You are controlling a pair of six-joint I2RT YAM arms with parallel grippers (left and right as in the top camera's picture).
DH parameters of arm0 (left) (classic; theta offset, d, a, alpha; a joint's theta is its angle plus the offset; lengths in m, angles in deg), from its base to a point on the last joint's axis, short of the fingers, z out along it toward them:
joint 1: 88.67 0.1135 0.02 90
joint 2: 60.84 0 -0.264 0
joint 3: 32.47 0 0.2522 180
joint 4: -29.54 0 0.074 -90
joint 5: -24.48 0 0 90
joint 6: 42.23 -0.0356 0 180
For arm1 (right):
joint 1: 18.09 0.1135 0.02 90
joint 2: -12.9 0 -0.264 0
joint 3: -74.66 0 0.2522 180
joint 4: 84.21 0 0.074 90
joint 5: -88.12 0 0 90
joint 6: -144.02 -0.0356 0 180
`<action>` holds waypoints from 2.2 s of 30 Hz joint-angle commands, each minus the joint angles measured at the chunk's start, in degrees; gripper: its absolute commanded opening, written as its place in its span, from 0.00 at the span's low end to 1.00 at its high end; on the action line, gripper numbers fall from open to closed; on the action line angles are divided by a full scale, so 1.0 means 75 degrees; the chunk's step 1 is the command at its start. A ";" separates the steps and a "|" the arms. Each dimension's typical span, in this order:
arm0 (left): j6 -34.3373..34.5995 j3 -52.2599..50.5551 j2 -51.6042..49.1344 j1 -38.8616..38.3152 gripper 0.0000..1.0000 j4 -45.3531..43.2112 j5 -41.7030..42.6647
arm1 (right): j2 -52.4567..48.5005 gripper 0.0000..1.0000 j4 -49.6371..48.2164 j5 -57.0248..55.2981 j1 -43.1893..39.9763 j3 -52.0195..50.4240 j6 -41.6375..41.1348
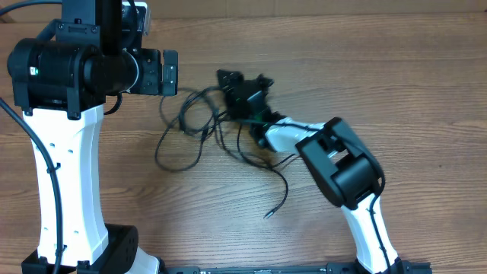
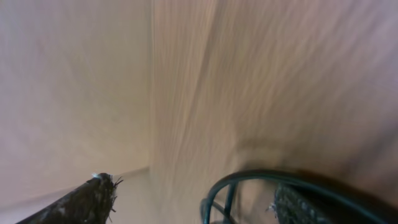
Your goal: Untangle cables
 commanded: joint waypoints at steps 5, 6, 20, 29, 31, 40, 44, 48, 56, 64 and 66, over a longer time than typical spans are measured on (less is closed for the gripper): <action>-0.0119 0.0017 0.0035 -0.0009 1.00 -0.0038 0.0087 | -0.0172 0.68 0.0192 0.2031 -0.1361 0.0087 0.3008; -0.0119 0.0017 0.0035 -0.0009 1.00 -0.0050 0.0087 | -0.0172 0.67 0.0329 0.2471 -0.1492 0.0087 0.3506; -0.0119 0.0017 0.0035 -0.0009 1.00 -0.0044 0.0087 | 0.0901 0.04 0.4342 0.1880 -0.1775 0.0087 0.7982; -0.0122 0.0017 0.0032 -0.0009 1.00 -0.0189 0.0096 | 0.3398 0.25 0.6202 0.1501 -0.1751 0.0087 0.9725; -0.0149 0.0017 0.0032 -0.0009 1.00 -0.0283 0.0184 | 0.3698 0.48 0.6633 0.2139 -0.1635 0.0087 1.0486; -0.0233 0.0017 0.0032 -0.0009 1.00 -0.0382 0.0498 | 0.3794 0.55 0.8498 0.3649 -0.0592 0.0055 1.4752; -0.0233 0.0017 0.0032 -0.0009 1.00 -0.0385 0.0755 | 0.3733 0.54 0.8568 0.2535 -0.0286 0.0006 1.4985; -0.0236 0.0017 0.0032 -0.0009 1.00 -0.0388 0.0889 | 0.3544 0.52 0.8571 0.2439 -0.0254 0.0006 1.4976; -0.0271 0.0017 0.0032 -0.0009 1.00 -0.0364 0.0886 | 0.2961 0.51 0.8754 0.2865 -0.0248 0.0000 1.4944; -0.0347 0.0017 0.0032 -0.0009 1.00 -0.0361 0.0886 | 0.2742 0.04 0.8999 0.2868 -0.0172 0.0000 1.4513; -0.0347 0.0017 0.0032 -0.0009 1.00 -0.0358 0.0889 | 0.2777 0.04 0.9180 0.2871 -0.0172 0.0047 1.4347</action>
